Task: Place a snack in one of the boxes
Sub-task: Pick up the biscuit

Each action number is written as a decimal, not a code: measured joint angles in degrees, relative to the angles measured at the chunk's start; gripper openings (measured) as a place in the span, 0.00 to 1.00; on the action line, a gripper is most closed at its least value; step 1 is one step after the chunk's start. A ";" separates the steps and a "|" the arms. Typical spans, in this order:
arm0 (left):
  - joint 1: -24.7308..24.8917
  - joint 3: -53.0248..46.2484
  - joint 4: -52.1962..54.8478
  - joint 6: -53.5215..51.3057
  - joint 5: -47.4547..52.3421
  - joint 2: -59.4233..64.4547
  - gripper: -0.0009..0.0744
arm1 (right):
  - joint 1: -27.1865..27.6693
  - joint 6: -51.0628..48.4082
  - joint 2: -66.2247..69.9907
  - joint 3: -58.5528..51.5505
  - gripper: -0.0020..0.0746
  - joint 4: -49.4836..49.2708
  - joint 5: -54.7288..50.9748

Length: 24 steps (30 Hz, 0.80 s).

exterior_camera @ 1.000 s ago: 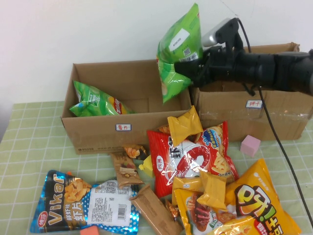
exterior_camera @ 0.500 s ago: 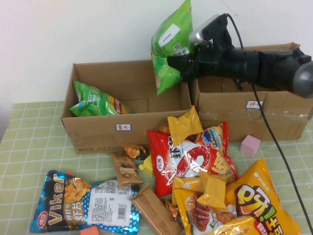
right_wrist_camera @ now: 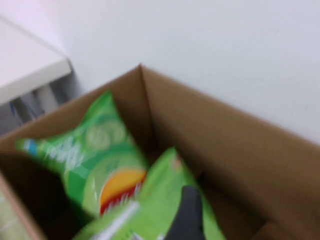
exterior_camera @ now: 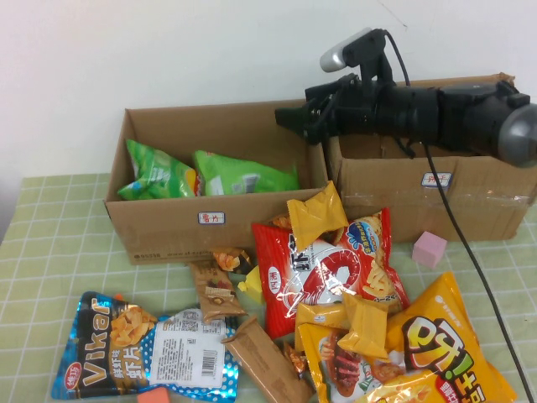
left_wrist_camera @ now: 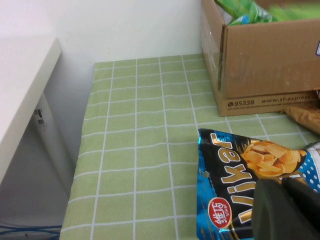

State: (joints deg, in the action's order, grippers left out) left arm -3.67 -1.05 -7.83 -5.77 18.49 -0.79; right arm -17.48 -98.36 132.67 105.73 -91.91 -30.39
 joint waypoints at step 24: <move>0.00 0.00 0.00 0.10 0.00 0.00 0.01 | 0.00 34.29 -29.50 0.00 0.03 61.42 -25.11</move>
State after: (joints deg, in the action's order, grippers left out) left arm -3.67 -1.05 -7.83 -5.67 18.49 -0.79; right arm -17.48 -64.07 103.16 105.73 -30.50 -55.51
